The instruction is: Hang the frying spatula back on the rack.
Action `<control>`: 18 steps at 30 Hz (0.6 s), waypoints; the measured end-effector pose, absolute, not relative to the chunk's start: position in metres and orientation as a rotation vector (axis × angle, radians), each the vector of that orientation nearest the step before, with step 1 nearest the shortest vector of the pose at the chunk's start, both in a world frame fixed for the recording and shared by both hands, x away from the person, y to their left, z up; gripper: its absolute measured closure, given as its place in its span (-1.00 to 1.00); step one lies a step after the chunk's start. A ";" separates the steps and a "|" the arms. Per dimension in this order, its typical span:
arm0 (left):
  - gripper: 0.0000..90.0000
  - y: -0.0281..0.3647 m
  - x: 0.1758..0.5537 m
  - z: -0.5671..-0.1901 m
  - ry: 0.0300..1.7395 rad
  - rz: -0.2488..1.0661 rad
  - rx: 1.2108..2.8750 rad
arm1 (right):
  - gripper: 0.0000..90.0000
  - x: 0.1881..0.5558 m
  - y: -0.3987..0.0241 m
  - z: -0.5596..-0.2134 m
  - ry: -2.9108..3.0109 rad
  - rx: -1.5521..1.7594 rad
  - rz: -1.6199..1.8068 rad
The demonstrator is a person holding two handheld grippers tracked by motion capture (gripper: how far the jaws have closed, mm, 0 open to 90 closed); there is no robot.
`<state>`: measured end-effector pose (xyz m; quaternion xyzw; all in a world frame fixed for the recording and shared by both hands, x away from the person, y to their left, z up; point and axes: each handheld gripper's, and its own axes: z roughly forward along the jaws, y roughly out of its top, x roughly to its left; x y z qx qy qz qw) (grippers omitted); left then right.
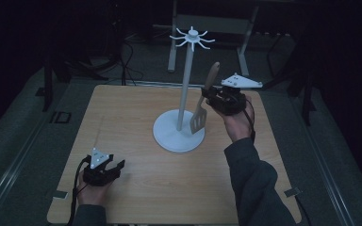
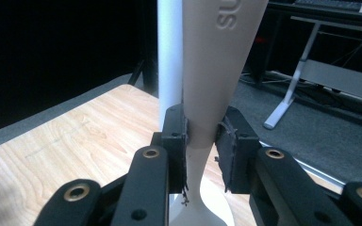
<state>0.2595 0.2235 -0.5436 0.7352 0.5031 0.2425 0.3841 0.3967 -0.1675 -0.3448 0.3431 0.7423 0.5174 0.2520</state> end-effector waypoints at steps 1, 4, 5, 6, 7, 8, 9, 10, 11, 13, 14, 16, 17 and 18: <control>0.04 0.223 0.259 -0.544 1.281 0.618 1.872 | 0.65 0.397 -0.168 -0.344 2.016 0.933 1.407; 0.04 0.224 0.259 -0.543 1.280 0.617 1.868 | 0.65 0.399 -0.168 -0.340 2.009 0.936 1.414; 0.04 0.224 0.259 -0.543 1.280 0.618 1.867 | 0.65 0.400 -0.168 -0.339 2.009 0.932 1.420; 0.04 0.224 0.259 -0.543 1.281 0.618 1.867 | 0.65 0.400 -0.168 -0.338 2.009 0.932 1.421; 0.04 0.224 0.259 -0.543 1.281 0.619 1.867 | 0.65 0.401 -0.168 -0.338 2.008 0.929 1.424; 0.04 0.224 0.259 -0.543 1.282 0.619 1.867 | 0.65 0.401 -0.167 -0.338 2.008 0.929 1.427; 0.04 0.224 0.259 -0.543 1.282 0.619 1.867 | 0.65 0.402 -0.167 -0.337 2.009 0.931 1.427; 0.04 0.224 0.259 -0.543 1.282 0.619 1.866 | 0.65 0.402 -0.167 -0.337 2.010 0.932 1.428; 0.04 0.224 0.259 -0.543 1.282 0.618 1.867 | 0.65 0.403 -0.166 -0.337 2.012 0.931 1.427; 0.04 0.224 0.259 -0.543 1.282 0.619 1.867 | 0.65 0.403 -0.166 -0.335 2.015 0.926 1.427; 0.04 0.224 0.259 -0.543 1.282 0.619 1.867 | 0.65 0.403 -0.165 -0.335 2.015 0.924 1.428; 0.04 0.224 0.259 -0.543 1.283 0.619 1.866 | 0.65 0.403 -0.164 -0.332 2.018 0.918 1.429; 0.04 0.224 0.259 -0.543 1.282 0.619 1.866 | 0.65 0.403 -0.164 -0.331 2.019 0.916 1.428; 0.04 0.224 0.259 -0.543 1.283 0.619 1.866 | 0.65 0.403 -0.163 -0.329 2.018 0.911 1.428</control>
